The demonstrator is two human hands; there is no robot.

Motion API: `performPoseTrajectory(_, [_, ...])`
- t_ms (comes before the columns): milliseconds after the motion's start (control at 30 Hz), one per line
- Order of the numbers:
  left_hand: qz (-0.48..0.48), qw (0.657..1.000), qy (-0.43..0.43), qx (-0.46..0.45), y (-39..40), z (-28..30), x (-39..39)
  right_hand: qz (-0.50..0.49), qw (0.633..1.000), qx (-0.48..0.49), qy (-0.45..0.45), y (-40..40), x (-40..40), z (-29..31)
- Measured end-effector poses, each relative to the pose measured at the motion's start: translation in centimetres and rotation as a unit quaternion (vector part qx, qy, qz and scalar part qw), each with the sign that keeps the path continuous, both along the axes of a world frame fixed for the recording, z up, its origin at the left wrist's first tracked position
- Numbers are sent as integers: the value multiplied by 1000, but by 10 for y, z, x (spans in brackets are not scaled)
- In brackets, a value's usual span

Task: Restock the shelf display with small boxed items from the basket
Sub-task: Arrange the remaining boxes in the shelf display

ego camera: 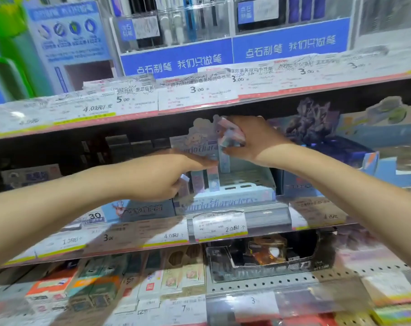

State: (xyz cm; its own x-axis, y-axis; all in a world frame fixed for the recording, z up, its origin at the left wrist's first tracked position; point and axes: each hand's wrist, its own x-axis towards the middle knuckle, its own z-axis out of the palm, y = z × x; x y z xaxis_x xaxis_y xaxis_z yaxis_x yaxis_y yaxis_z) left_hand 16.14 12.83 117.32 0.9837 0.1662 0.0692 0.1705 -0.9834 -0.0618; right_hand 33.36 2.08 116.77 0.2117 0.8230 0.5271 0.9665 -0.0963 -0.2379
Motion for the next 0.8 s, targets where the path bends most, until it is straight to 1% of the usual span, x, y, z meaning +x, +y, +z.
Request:
performPoseTrajectory(200, [6,1000,-6,19,4,2,3,20,999,23,21,7,11,-8])
performPoseTrajectory(500, [-6,1000,-11,-24,-4,4,4,17,1000,10,9,8,13,-4])
performPoseTrajectory(633, [-7,1000,-14,-16,-1,5,5,11,999,-20,-24,7,13,-1])
performPoseTrajectory(800, [-6,1000,-6,-5,2,6,4,1,999,-49,-20,6,10,-5])
